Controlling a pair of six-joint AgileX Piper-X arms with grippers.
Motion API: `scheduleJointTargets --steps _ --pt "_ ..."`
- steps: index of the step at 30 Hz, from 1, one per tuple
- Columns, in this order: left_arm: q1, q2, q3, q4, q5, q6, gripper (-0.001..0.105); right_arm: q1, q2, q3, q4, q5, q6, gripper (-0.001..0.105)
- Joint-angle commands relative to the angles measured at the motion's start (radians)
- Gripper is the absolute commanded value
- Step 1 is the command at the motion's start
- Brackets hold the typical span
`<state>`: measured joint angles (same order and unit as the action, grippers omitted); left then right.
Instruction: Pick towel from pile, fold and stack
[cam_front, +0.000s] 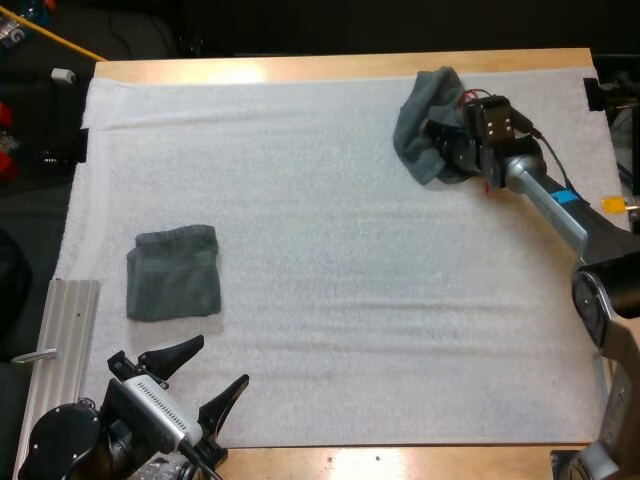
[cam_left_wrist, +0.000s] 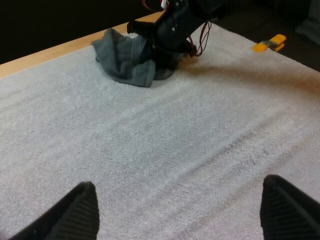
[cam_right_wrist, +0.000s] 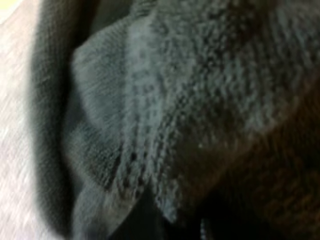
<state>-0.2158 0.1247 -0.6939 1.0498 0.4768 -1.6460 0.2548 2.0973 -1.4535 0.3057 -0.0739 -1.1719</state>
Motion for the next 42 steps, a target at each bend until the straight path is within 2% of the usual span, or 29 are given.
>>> scheduleJointTargets --steps 1,9,12,19,30,35,42 --pt "-0.006 0.001 -0.002 0.000 0.007 -0.012 0.065 0.017 -0.050 -0.007 0.017 -0.014 -0.052 0.000" --pt "-0.006 0.001 -0.002 0.000 0.007 -0.012 0.065 0.141 -0.293 -0.007 0.143 0.183 -0.406 0.000" --pt "-0.006 0.001 -0.002 0.000 0.007 -0.012 0.065 0.192 -0.369 -0.007 0.175 0.239 -0.479 0.000" --pt "-0.006 0.001 -0.002 0.000 0.007 -0.012 0.065 0.289 -0.519 -0.007 0.267 0.243 -0.485 0.000" --pt "-0.006 0.001 -0.002 0.000 0.007 -0.012 0.065 0.509 -0.728 -0.007 0.519 0.243 -0.467 0.000" --pt "-0.006 0.001 -0.002 0.000 0.007 -0.012 0.065 0.609 -0.787 -0.007 0.641 0.243 -0.425 0.000" --pt "-0.006 0.001 -0.002 0.000 0.007 -0.012 0.065 0.714 -0.830 -0.007 0.822 0.243 -0.417 0.000"
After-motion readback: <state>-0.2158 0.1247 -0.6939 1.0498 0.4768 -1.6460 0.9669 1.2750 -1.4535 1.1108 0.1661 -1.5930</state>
